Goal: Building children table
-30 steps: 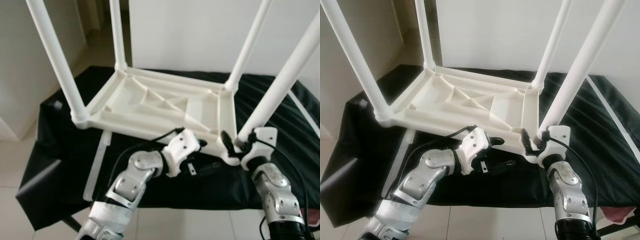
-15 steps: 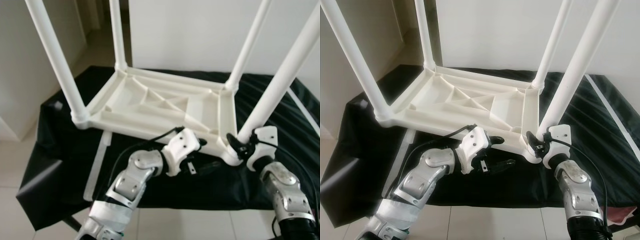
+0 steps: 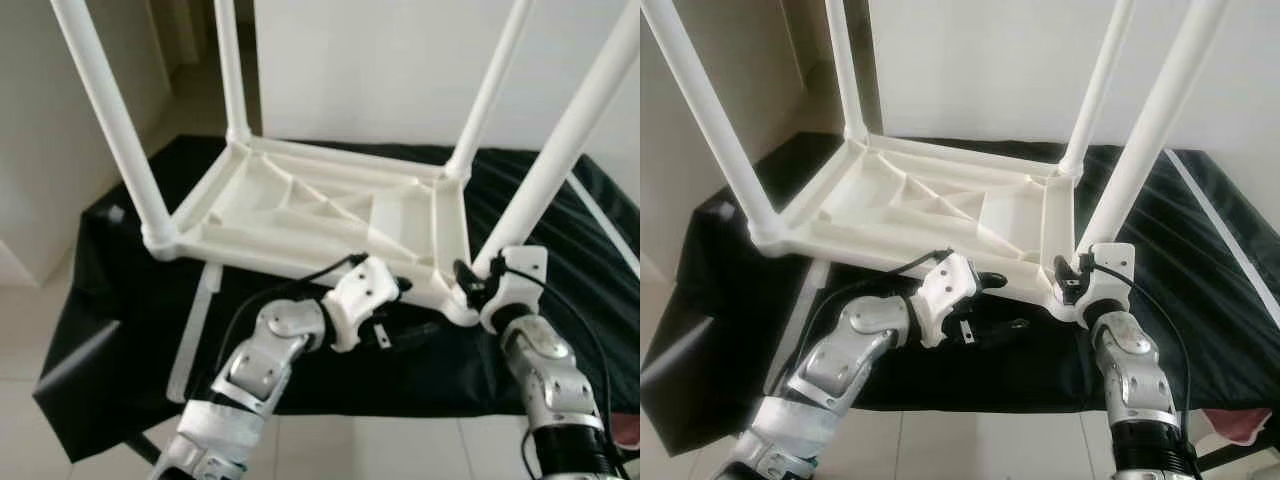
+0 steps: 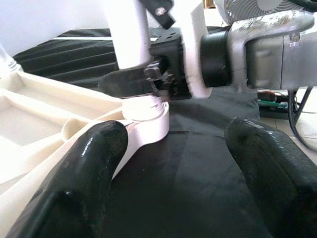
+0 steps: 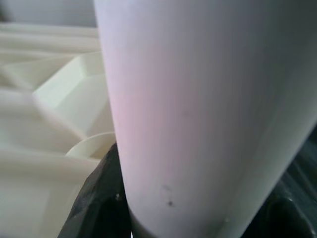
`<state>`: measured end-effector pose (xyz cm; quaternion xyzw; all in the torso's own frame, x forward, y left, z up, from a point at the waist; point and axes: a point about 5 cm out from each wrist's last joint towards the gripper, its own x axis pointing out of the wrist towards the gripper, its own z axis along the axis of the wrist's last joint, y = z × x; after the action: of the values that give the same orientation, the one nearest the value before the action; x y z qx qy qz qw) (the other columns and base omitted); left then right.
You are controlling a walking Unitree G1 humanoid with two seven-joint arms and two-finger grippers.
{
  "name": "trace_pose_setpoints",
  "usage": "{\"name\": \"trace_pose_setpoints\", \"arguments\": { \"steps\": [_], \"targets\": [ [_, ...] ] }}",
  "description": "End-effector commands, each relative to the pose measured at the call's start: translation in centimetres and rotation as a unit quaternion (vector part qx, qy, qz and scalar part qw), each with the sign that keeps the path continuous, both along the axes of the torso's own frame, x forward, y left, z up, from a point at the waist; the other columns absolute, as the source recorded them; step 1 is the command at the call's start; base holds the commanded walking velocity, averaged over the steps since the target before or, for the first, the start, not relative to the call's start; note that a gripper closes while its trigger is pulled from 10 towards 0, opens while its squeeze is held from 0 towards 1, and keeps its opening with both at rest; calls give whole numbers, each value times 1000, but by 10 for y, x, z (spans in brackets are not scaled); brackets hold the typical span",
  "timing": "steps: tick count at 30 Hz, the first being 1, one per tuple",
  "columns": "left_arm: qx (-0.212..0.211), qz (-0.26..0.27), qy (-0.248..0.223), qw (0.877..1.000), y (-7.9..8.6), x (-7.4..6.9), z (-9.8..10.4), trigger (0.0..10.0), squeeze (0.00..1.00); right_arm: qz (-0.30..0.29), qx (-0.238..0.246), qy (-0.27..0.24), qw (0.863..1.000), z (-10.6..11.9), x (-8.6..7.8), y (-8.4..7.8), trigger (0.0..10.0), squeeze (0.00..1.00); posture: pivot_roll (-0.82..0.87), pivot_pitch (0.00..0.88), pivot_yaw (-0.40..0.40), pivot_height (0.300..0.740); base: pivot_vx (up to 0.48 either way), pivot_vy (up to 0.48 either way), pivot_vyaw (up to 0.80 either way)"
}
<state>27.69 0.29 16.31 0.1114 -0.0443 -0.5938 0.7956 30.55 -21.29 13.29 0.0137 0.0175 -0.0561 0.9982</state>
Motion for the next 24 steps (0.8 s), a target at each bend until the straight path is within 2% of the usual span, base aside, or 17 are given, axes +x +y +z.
{"name": "trace_pose_setpoints", "arguments": {
  "steps": [1, 7, 9, 10, 11, 12, 13, 14, 18, 22, 24],
  "targets": [
    [0, 22, -4, 1000, 0, 2, 0, 10000, 0, -21, 10, 25, 999, -7, 0, 1, 10000, 0, 10, 0, -26, 740, 0, 0, 0],
    [1, 22, -4, 1000, 0, 2, -1, 10000, 0, -73, 32, 24, 997, -7, 4, 9, 10000, 0, 20, 0, -34, 740, 0, 0, 0],
    [1, 23, -4, 1000, 0, 2, -1, 10000, 0, -141, 47, 21, 989, -8, 7, 16, 10000, 0, 26, 0, -39, 740, 0, 0, 0],
    [1, 23, -4, 1000, 0, 2, -1, 10000, 0, -141, 47, 21, 989, -8, 7, 16, 10000, 0, 26, 0, -39, 740, 0, 0, 0],
    [1, 23, -4, 1000, 0, 2, -1, 10000, 0, -165, 52, 23, 985, -8, 8, 19, 10000, 0, 26, 0, -39, 740, 0, 0, 0],
    [1, 21, -4, 1000, -1, 1, -1, 10000, 0, -240, 79, 4, 968, -3, 8, 19, 10000, 0, 26, 0, -40, 740, 0, 0, 0],
    [1, 21, -4, 1000, -1, 1, -1, 10000, 0, -240, 79, 4, 968, -3, 8, 19, 10000, 0, 26, 0, -40, 740, 0, 0, 0],
    [1, 19, -5, 1000, -2, 0, -1, 10000, 0, -286, 94, -10, 954, 1, 8, 20, 10000, 0, 28, 0, -42, 740, 0, 0, 0],
    [-1, 18, -4, 1000, -3, 0, -1, 10000, 0, -298, 93, -16, 950, 6, 10, 23, 10000, 0, 31, 0, -46, 740, 0, 0, 0],
    [-1, 19, -5, 1000, -3, 0, -1, 10000, 0, -294, 86, -11, 952, 6, 12, 24, 10000, 0, 36, 0, -51, 740, 0, 0, 0],
    [-1, 22, -5, 1000, -2, 0, -1, 10000, 0, -295, 82, 4, 952, 2, 14, 24, 10000, 0, 48, 0, -60, 740, 0, 0, 0]
  ]
}}
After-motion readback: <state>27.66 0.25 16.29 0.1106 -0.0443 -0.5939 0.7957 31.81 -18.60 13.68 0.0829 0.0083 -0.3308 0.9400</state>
